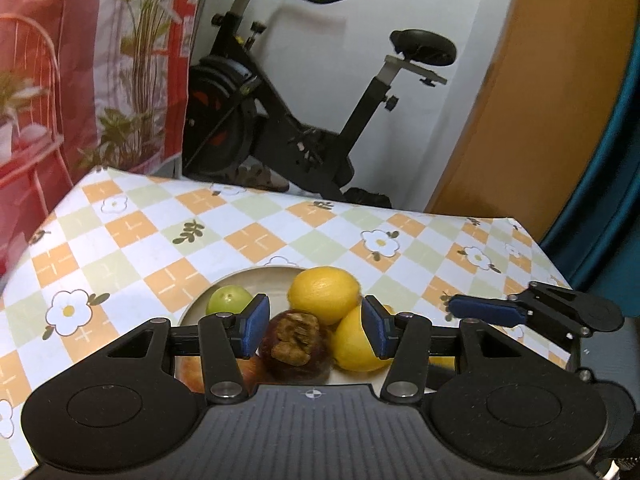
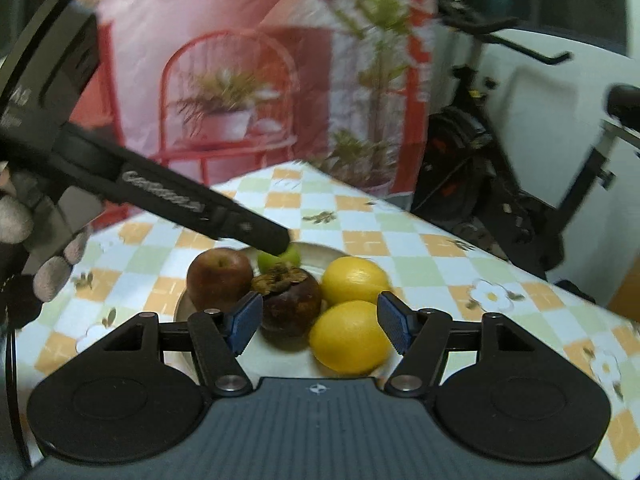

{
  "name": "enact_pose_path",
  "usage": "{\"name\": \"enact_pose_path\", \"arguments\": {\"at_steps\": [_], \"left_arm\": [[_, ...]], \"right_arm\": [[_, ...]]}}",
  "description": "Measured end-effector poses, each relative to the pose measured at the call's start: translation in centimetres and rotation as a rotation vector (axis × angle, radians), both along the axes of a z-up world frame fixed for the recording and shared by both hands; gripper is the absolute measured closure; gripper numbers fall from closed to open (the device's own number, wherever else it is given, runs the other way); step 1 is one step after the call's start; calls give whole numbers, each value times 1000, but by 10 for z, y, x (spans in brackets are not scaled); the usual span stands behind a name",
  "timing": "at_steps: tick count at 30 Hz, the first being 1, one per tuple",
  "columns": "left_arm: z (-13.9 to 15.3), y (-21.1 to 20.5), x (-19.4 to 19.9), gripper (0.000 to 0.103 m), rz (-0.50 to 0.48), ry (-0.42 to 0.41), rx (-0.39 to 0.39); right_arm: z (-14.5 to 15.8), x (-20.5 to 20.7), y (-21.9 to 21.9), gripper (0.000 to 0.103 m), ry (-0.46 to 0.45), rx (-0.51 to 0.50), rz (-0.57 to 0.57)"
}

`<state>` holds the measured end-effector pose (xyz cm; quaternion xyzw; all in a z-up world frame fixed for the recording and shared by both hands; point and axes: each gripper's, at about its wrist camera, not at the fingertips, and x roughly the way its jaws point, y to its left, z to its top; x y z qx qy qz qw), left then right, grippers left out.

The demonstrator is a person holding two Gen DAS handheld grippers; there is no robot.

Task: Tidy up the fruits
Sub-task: 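Withdraw the right tool from the plate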

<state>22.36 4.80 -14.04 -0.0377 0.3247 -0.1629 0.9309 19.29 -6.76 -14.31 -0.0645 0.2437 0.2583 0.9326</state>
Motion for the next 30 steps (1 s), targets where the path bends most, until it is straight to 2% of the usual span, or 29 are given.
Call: {"name": "enact_pose_path", "arguments": {"at_steps": [7, 13, 21, 30], "left_arm": [[-2, -16, -36, 50, 11, -20, -14], [-11, -27, -67, 49, 4, -38, 10], [-28, -23, -95, 49, 37, -33, 0], [-40, -12, -114, 49, 77, -28, 4]], "right_arm": [[2, -43, -34, 36, -50, 145, -118], [-18, -70, -53, 36, -16, 251, -211], [-46, -102, -57, 36, 7, 217, -236], [-52, -115, -28, 36, -15, 131, -147]]}}
